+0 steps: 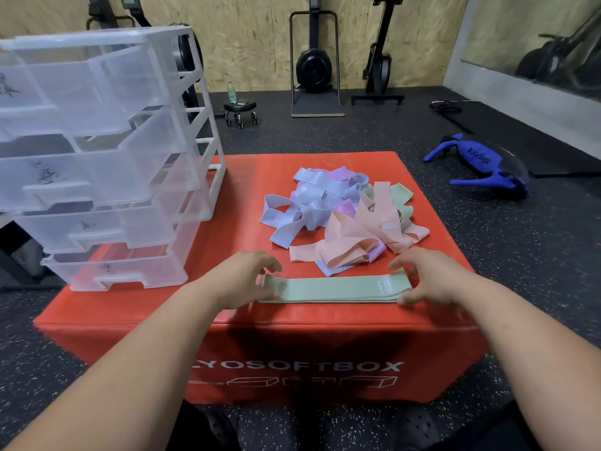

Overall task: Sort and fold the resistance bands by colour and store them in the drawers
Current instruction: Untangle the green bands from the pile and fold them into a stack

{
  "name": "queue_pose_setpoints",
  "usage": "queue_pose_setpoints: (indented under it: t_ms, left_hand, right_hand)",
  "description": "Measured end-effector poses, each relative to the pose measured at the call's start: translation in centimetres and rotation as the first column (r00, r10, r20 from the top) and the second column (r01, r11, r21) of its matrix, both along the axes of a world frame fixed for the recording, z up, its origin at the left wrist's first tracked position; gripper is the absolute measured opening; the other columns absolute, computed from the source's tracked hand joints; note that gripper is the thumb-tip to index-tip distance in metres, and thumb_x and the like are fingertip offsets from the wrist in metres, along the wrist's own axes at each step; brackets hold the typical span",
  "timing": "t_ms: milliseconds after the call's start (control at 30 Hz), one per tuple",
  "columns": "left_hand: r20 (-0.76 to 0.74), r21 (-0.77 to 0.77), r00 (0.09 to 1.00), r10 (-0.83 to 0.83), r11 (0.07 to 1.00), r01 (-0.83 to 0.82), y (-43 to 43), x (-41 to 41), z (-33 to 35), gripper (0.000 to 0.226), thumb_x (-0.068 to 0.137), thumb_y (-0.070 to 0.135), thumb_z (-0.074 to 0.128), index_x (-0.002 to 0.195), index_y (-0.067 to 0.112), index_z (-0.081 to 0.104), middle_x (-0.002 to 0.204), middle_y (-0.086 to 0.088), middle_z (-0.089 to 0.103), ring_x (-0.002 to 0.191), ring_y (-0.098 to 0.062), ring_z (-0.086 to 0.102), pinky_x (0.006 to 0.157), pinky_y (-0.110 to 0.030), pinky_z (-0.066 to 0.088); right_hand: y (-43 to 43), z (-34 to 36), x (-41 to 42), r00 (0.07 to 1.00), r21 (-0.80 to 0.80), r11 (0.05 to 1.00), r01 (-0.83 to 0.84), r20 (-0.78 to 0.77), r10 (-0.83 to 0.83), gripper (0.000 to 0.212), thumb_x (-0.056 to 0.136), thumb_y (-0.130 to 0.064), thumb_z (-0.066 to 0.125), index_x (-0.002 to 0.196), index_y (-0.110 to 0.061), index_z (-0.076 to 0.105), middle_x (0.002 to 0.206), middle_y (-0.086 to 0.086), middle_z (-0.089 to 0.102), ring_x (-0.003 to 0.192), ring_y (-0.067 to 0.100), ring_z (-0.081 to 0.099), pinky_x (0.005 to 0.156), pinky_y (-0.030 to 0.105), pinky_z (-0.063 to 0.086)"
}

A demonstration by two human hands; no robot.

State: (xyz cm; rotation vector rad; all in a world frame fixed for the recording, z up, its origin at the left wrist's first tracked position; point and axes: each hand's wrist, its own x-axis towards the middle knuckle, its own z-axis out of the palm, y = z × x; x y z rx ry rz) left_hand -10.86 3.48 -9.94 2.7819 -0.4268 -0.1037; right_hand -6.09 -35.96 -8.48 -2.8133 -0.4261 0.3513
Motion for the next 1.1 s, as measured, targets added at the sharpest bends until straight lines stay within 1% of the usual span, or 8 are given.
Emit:
queue_pose_setpoints:
  t_ms: [167, 300, 533, 667, 767, 900, 1000, 1100]
  left_hand:
    - [-0.011, 0.022, 1.000, 0.008, 1.000, -0.008, 0.5, -0.5, 0.0, 0.058, 0.076, 0.037, 0.091, 0.129, 0.026, 0.070, 0.113, 0.013, 0.067, 0.098, -0.009, 0.066, 0.087, -0.031, 0.056]
    - [-0.007, 0.044, 1.000, 0.006, 0.999, -0.006, 0.7, -0.7, -0.1, 0.064, 0.074, 0.043, 0.092, 0.132, 0.024, 0.069, 0.116, 0.010, 0.065, 0.099, -0.011, 0.065, 0.089, -0.034, 0.055]
    - [-0.005, 0.051, 1.000, 0.024, 0.998, -0.024, 0.8, -0.7, -0.3, 0.064, 0.073, 0.036, 0.094, 0.131, 0.021, 0.071, 0.114, 0.007, 0.066, 0.092, -0.010, 0.063, 0.087, -0.028, 0.052]
    - [-0.006, 0.021, 0.999, 0.038, 0.999, -0.038, 0.7, -0.6, -0.4, 0.070, 0.070, 0.041, 0.095, 0.133, 0.024, 0.069, 0.114, 0.008, 0.064, 0.092, -0.010, 0.061, 0.088, -0.031, 0.054]
    - [-0.004, 0.046, 1.000, 0.031, 0.998, -0.031, 0.6, -0.2, -0.4, 0.065, 0.070, 0.040, 0.096, 0.128, 0.023, 0.072, 0.107, 0.007, 0.063, 0.089, -0.011, 0.060, 0.086, -0.033, 0.054]
    - [-0.014, 0.087, 1.000, 0.019, 0.996, -0.018, 0.6, 0.0, -0.6, 0.073, 0.068, 0.050, 0.093, 0.133, 0.031, 0.067, 0.111, 0.012, 0.063, 0.097, -0.011, 0.061, 0.089, -0.035, 0.054]
    - [-0.003, 0.101, 1.000, 0.019, 0.995, -0.018, 1.0, 0.4, -0.6, 0.085, 0.065, 0.074, 0.081, 0.140, 0.038, 0.059, 0.124, 0.018, 0.061, 0.109, -0.009, 0.062, 0.092, -0.037, 0.055]
    - [0.046, 0.015, 0.998, 0.051, 0.999, -0.052, 1.0, 1.4, -0.3, 0.081, 0.069, 0.082, 0.070, 0.137, 0.039, 0.060, 0.124, 0.021, 0.061, 0.110, -0.006, 0.061, 0.095, -0.038, 0.055]
  right_hand:
    - [0.2, -0.3, -0.2, 1.000, -0.019, 1.000, -0.010, 0.018, 0.010, 0.060, 0.062, -0.030, 0.097, 0.117, -0.037, 0.072, 0.111, -0.012, 0.072, 0.095, 0.007, 0.067, 0.087, 0.023, 0.051]
    - [0.2, -0.2, -0.4, 0.999, -0.019, 1.000, -0.025, 0.019, 0.026, 0.068, 0.061, -0.034, 0.097, 0.123, -0.036, 0.070, 0.112, -0.013, 0.071, 0.097, 0.008, 0.067, 0.092, 0.026, 0.053]
    - [0.3, -0.4, -0.2, 0.997, -0.053, 0.997, -0.060, 0.043, 0.062, 0.066, 0.063, -0.035, 0.098, 0.124, -0.033, 0.072, 0.109, -0.011, 0.072, 0.094, 0.006, 0.066, 0.088, 0.022, 0.051]
    - [0.3, -0.7, 0.1, 0.996, -0.076, 0.995, -0.068, 0.047, 0.072, 0.069, 0.061, -0.039, 0.098, 0.124, -0.034, 0.071, 0.108, -0.013, 0.071, 0.094, 0.006, 0.066, 0.089, 0.024, 0.052]
    - [0.3, -0.8, 0.4, 0.994, -0.105, 0.991, -0.080, 0.060, 0.086, 0.068, 0.059, -0.041, 0.098, 0.122, -0.034, 0.072, 0.108, -0.012, 0.071, 0.094, 0.008, 0.065, 0.089, 0.027, 0.053]
    - [0.2, -0.8, 0.6, 0.993, -0.115, 0.988, -0.102, 0.049, 0.108, 0.072, 0.058, -0.046, 0.097, 0.124, -0.035, 0.070, 0.114, -0.014, 0.071, 0.098, 0.007, 0.064, 0.091, 0.026, 0.052]
    - [-0.5, -0.2, 0.9, 0.996, -0.016, 0.997, -0.077, 0.032, 0.078, 0.077, 0.056, -0.054, 0.095, 0.126, -0.040, 0.067, 0.119, -0.019, 0.069, 0.102, 0.002, 0.063, 0.092, 0.023, 0.050]
    - [-1.2, 0.2, 1.8, 0.996, 0.180, 0.984, 0.005, 0.091, -0.022, 0.062, 0.063, -0.056, 0.093, 0.118, -0.040, 0.072, 0.109, -0.020, 0.071, 0.094, -0.005, 0.065, 0.090, 0.024, 0.051]
